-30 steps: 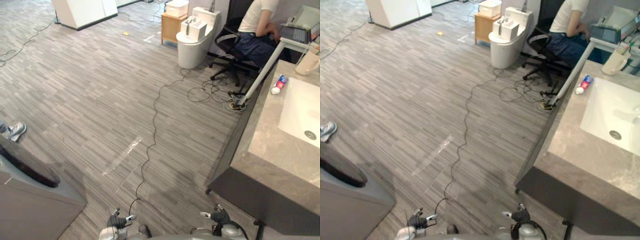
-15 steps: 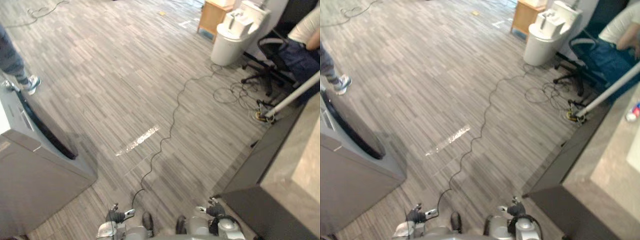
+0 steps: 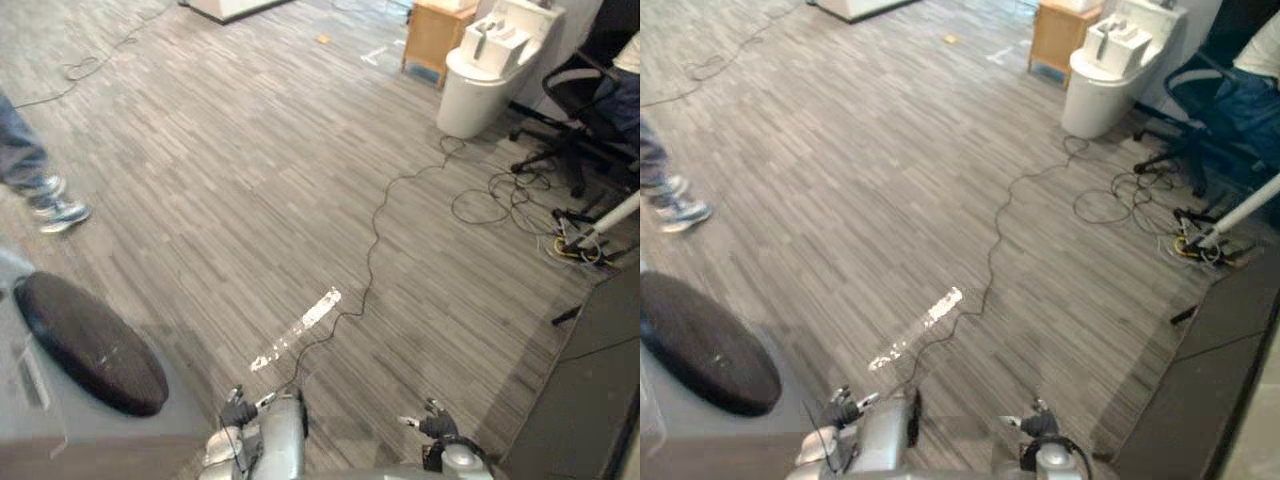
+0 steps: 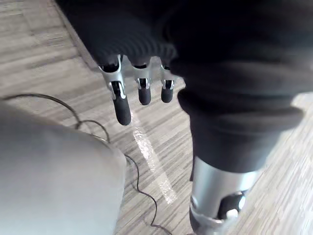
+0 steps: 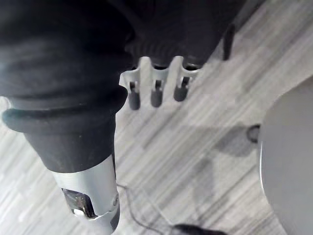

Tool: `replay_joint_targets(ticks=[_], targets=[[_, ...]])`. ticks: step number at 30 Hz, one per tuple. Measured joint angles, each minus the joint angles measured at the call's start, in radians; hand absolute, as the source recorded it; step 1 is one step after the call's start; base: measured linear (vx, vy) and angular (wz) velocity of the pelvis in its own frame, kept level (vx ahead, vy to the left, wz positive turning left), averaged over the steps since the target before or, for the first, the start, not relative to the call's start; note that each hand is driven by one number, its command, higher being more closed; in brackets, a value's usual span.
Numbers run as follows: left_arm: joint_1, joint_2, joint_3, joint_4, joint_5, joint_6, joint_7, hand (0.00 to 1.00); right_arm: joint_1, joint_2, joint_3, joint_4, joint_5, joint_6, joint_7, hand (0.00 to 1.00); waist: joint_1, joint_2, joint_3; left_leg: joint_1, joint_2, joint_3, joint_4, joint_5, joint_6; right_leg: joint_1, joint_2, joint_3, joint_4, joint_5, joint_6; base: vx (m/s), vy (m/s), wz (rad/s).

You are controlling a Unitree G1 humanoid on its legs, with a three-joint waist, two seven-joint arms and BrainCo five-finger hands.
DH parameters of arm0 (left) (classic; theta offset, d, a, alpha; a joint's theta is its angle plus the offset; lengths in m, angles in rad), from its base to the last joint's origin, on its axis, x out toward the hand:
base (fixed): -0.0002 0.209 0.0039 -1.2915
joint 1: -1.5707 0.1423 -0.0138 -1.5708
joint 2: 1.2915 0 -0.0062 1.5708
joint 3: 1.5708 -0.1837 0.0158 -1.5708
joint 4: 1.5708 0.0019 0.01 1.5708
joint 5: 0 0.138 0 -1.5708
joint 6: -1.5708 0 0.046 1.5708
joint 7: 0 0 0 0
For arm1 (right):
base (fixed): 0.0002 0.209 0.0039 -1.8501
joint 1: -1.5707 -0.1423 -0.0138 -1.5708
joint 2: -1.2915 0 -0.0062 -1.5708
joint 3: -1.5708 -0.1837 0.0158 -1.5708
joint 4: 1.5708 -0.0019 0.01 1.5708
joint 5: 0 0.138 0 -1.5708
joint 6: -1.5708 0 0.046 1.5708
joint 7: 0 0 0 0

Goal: Organize washtable

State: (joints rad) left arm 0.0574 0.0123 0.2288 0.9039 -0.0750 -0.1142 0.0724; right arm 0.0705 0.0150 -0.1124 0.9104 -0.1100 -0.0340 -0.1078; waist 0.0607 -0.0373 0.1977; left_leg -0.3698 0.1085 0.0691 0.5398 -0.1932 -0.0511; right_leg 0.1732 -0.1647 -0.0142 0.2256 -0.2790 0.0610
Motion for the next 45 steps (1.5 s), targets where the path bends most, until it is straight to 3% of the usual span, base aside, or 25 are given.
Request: replay_joint_targets(ticks=[1,3,5,6,7,8,12,14,15,16,17,18,19,20,22,24,26,31,32,34,36,38,40,42,45], targets=[[0.000,0.005,0.002,-0.001,0.001,-0.001,0.000,0.00,0.003,0.011,0.006,-0.003,-0.002,-0.001,0.001,0.00,0.002,-0.017,-0.006,0.003,-0.002,0.015,0.008,-0.020,0.004,-0.020,-0.010,0.017,0.028,0.006,-0.008,0.40,0.363,-0.63],[-0.003,0.026,0.006,0.002,-0.002,0.003,0.001,0.00,0.006,0.041,0.012,-0.015,-0.019,-0.002,0.005,0.00,0.008,-0.051,-0.005,0.072,-0.001,0.092,0.023,-0.069,0.047,-0.110,-0.043,0.069,0.250,0.058,0.026,0.43,0.308,-0.71],[-0.003,0.031,0.004,0.020,-0.001,0.015,0.002,0.00,0.003,0.045,0.015,-0.023,-0.019,-0.003,0.007,0.00,0.008,-0.040,0.003,0.168,0.013,0.155,0.005,-0.102,0.077,-0.199,-0.048,0.075,0.481,0.074,0.065,0.42,0.241,-0.85],[-0.001,0.032,0.002,0.036,-0.001,0.018,0.004,0.00,0.004,0.044,0.024,-0.032,-0.020,-0.007,0.014,0.00,0.006,-0.038,0.003,0.236,0.017,0.190,-0.030,-0.113,0.077,-0.255,-0.049,0.024,0.596,0.060,0.077,0.30,0.135,-0.90],[-0.001,0.032,0.001,0.040,-0.001,0.018,0.005,0.00,0.003,0.042,0.036,-0.033,-0.021,-0.009,0.016,0.00,0.004,-0.039,0.002,0.268,0.020,0.211,-0.052,-0.114,0.078,-0.280,-0.050,-0.012,0.631,0.053,0.071,0.27,0.079,-0.86],[0.001,0.031,-0.002,0.046,-0.001,0.019,0.006,0.00,-0.003,0.039,0.055,-0.031,-0.023,-0.014,0.021,0.00,0.002,-0.037,0.002,0.332,0.030,0.256,-0.098,-0.114,0.078,-0.318,-0.050,-0.105,0.642,0.031,0.036,0.21,0.029,-0.67],[0.008,0.045,-0.016,0.091,-0.003,0.020,0.016,0.00,-0.049,0.024,0.110,0.014,-0.043,-0.024,0.023,0.00,-0.021,-0.028,0.002,0.444,0.065,0.374,-0.191,-0.104,0.060,-0.384,-0.042,-0.400,0.430,0.011,-0.015,0.26,-0.014,-0.90],[0.004,0.060,-0.035,0.114,-0.002,0.020,0.016,0.00,-0.069,0.013,0.125,0.036,-0.051,-0.026,0.025,0.00,-0.025,-0.027,0.003,0.503,0.063,0.432,-0.238,-0.091,0.037,-0.416,-0.005,-0.527,0.202,0.093,-0.091,0.28,-0.051,-0.94],[0.004,0.064,-0.036,0.120,-0.003,0.020,0.016,0.00,-0.068,0.013,0.125,0.038,-0.053,-0.027,0.025,0.00,-0.026,-0.031,0.001,0.519,0.056,0.431,-0.242,-0.090,0.030,-0.414,0.011,-0.534,0.145,0.144,-0.110,0.33,-0.116,-0.71],[0.006,0.073,-0.037,0.120,-0.003,0.020,0.015,0.00,-0.062,0.012,0.125,0.047,-0.058,-0.028,0.025,0.00,-0.029,-0.049,-0.002,0.547,0.029,0.423,-0.247,-0.091,0.021,-0.409,0.018,-0.515,0.088,0.274,-0.174,0.34,-0.116,-0.72],[0.007,0.066,-0.031,0.130,-0.001,0.021,0.016,0.00,-0.074,-0.018,0.122,0.051,-0.061,-0.030,0.026,0.00,-0.032,-0.008,-0.001,0.582,0.051,0.399,-0.247,-0.098,-0.010,-0.396,0.048,-0.498,0.121,0.260,-0.193,0.40,-0.145,-0.76],[0.020,0.052,-0.032,0.130,0.006,0.020,0.012,0.00,-0.071,-0.035,0.118,0.049,-0.061,-0.032,0.025,0.00,-0.049,0.007,-0.011,0.584,0.062,0.378,-0.216,-0.079,-0.041,-0.386,0.066,-0.476,0.117,0.217,-0.189,0.31,-0.122,-0.71],[0.022,0.045,-0.031,0.130,0.007,0.020,0.013,0.00,-0.071,-0.046,0.116,0.049,-0.061,-0.032,0.025,0.00,-0.052,0.021,-0.009,0.575,0.076,0.364,-0.172,-0.078,-0.043,-0.381,0.082,-0.468,0.114,0.207,-0.187,0.29,-0.157,-0.69],[0.022,0.044,-0.025,0.125,0.008,0.020,0.014,0.00,-0.067,-0.064,0.099,0.052,-0.061,-0.029,0.025,0.00,-0.051,0.045,-0.010,0.511,0.136,0.316,0.016,-0.057,-0.072,-0.351,0.133,-0.440,0.080,0.192,-0.190,0.29,-0.151,-0.73],[0.023,0.038,-0.010,0.118,0.008,0.019,0.013,0.00,-0.060,-0.065,0.080,0.059,-0.059,-0.019,0.023,0.00,-0.044,0.054,-0.007,0.445,0.174,0.248,0.211,-0.057,-0.083,-0.292,0.186,-0.398,0.027,0.190,-0.193,0.28,-0.115,-0.79],[0.032,0.033,0.017,0.102,0.006,0.017,0.014,0.00,-0.041,-0.066,0.058,0.059,-0.052,-0.014,0.020,0.00,-0.044,0.041,-0.001,0.377,0.163,0.188,0.328,-0.060,-0.083,-0.193,0.232,-0.318,-0.033,0.182,-0.181,0.28,-0.062,-1.03],[0.033,0.030,0.017,0.083,0.006,0.017,0.014,0.00,-0.039,-0.067,0.045,0.064,-0.049,-0.009,0.018,0.00,-0.042,0.031,0.004,0.305,0.129,0.154,0.293,-0.064,-0.077,-0.154,0.249,-0.246,-0.062,0.181,-0.180,0.23,0.000,-1.22],[0.033,0.019,0.017,0.068,-0.001,0.007,0.016,0.00,-0.031,-0.063,0.031,0.065,-0.049,-0.004,0.016,0.00,-0.028,0.036,0.004,0.226,0.001,-0.067,-0.136,-0.061,-0.064,-0.121,0.259,-0.056,-0.082,0.172,-0.147,0.19,0.109,-1.22],[0.033,0.010,0.019,0.065,-0.002,0.007,0.016,0.00,-0.020,-0.065,0.030,0.061,-0.049,-0.004,0.015,0.00,-0.016,0.045,-0.004,0.230,0.005,-0.090,-0.182,-0.005,-0.049,-0.118,0.271,-0.010,-0.077,0.161,-0.130,0.25,0.186,-1.22],[0.036,0.001,0.035,0.054,-0.001,0.006,0.016,0.00,-0.011,-0.046,0.031,0.043,-0.049,-0.003,0.015,0.00,-0.014,0.042,-0.013,0.252,0.010,-0.055,-0.177,0.042,-0.003,-0.119,0.270,0.035,-0.050,0.136,-0.101,0.28,0.236,-0.94],[0.037,0.002,0.046,0.047,-0.001,0.007,0.016,0.00,0.008,-0.031,0.032,0.021,-0.050,-0.005,0.016,0.00,-0.015,0.013,-0.022,0.264,0.004,0.000,-0.169,0.003,0.019,-0.134,0.250,0.072,-0.005,0.092,-0.061,0.28,0.249,-0.71],[0.032,-0.001,0.045,0.047,0.000,0.010,0.016,0.00,0.016,-0.017,0.034,0.011,-0.051,-0.004,0.019,0.00,-0.011,-0.011,-0.028,0.310,-0.013,0.061,-0.178,-0.036,0.044,-0.197,0.210,0.052,0.164,0.048,-0.001,0.27,0.247,-0.65],[0.034,0.000,0.042,0.049,0.002,0.013,0.016,0.00,0.019,-0.024,0.034,-0.003,-0.058,-0.005,0.022,0.00,-0.011,-0.003,-0.022,0.353,-0.013,0.090,-0.176,-0.070,0.058,-0.270,0.191,0.011,0.343,0.040,0.049,0.19,0.170,-0.55],[0.037,0.001,0.041,0.053,0.004,0.018,0.019,0.00,0.022,-0.023,0.034,-0.021,-0.059,-0.006,0.023,0.00,-0.010,-0.008,-0.021,0.433,-0.013,0.138,-0.197,-0.096,0.071,-0.347,0.114,-0.105,0.534,-0.003,0.031,0.20,0.110,-0.50],[0.038,0.000,0.038,0.061,0.004,0.018,0.018,0.00,0.015,-0.025,0.034,-0.028,-0.060,-0.007,0.023,0.00,-0.019,-0.004,-0.022,0.495,0.005,0.178,-0.269,-0.100,0.059,-0.391,0.037,-0.267,0.452,-0.013,0.005,0.21,0.034,-0.30]])
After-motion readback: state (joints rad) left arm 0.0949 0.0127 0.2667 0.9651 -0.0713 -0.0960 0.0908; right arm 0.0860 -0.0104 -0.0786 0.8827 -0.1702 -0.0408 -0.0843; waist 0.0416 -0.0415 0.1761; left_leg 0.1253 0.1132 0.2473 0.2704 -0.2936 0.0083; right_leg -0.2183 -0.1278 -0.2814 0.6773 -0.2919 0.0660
